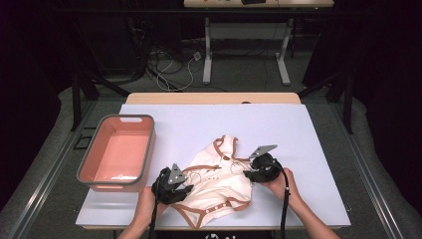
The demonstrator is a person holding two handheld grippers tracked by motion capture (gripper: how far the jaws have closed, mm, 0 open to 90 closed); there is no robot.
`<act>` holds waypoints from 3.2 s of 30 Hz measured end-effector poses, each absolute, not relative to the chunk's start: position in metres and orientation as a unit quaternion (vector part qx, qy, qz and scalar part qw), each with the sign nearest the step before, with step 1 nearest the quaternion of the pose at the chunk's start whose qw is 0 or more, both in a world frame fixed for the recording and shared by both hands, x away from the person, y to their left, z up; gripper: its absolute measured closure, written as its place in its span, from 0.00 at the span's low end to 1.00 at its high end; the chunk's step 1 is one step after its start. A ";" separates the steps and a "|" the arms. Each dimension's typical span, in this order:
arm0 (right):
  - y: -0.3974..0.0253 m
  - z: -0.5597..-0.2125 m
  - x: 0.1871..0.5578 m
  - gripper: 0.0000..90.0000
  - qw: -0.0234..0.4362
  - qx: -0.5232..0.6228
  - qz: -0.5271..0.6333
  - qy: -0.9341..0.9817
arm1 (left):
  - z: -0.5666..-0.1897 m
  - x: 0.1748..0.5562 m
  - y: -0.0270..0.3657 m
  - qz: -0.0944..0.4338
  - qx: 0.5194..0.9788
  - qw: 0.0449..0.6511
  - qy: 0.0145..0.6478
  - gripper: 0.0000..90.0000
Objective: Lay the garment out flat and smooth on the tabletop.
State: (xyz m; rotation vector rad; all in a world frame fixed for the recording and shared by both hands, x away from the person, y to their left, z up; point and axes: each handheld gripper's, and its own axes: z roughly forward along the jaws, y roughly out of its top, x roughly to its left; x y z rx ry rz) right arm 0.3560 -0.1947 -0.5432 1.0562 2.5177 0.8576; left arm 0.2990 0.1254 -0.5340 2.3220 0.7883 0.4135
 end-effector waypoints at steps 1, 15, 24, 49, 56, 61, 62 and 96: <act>-0.195 -0.543 0.356 0.53 0.139 0.368 0.295 0.871 | -0.533 0.300 0.124 0.163 0.884 0.323 0.297 0.58; -0.199 -0.532 0.350 0.17 0.123 0.367 0.319 0.865 | -0.529 0.323 0.105 0.183 0.876 0.321 0.310 0.20; -0.201 -0.533 0.348 0.16 0.119 0.359 0.326 0.866 | -0.532 0.338 0.088 0.193 0.875 0.311 0.317 0.04; -0.201 -0.535 0.348 0.17 0.125 0.353 0.325 0.869 | -0.543 0.367 0.026 0.171 0.914 0.271 0.251 0.69; -0.201 -0.535 0.348 0.17 0.125 0.352 0.325 0.869 | -0.546 0.372 0.026 0.161 0.913 0.276 0.254 0.86; -0.200 -0.536 0.347 0.17 0.128 0.349 0.322 0.870 | -0.546 0.371 0.026 0.162 0.910 0.284 0.257 0.94; -0.200 -0.535 0.347 0.17 0.130 0.348 0.321 0.871 | -0.545 0.371 0.027 0.163 0.908 0.286 0.258 0.94; -0.198 -0.534 0.349 0.18 0.133 0.346 0.316 0.873 | -0.509 0.408 0.092 0.225 0.841 0.318 0.376 0.95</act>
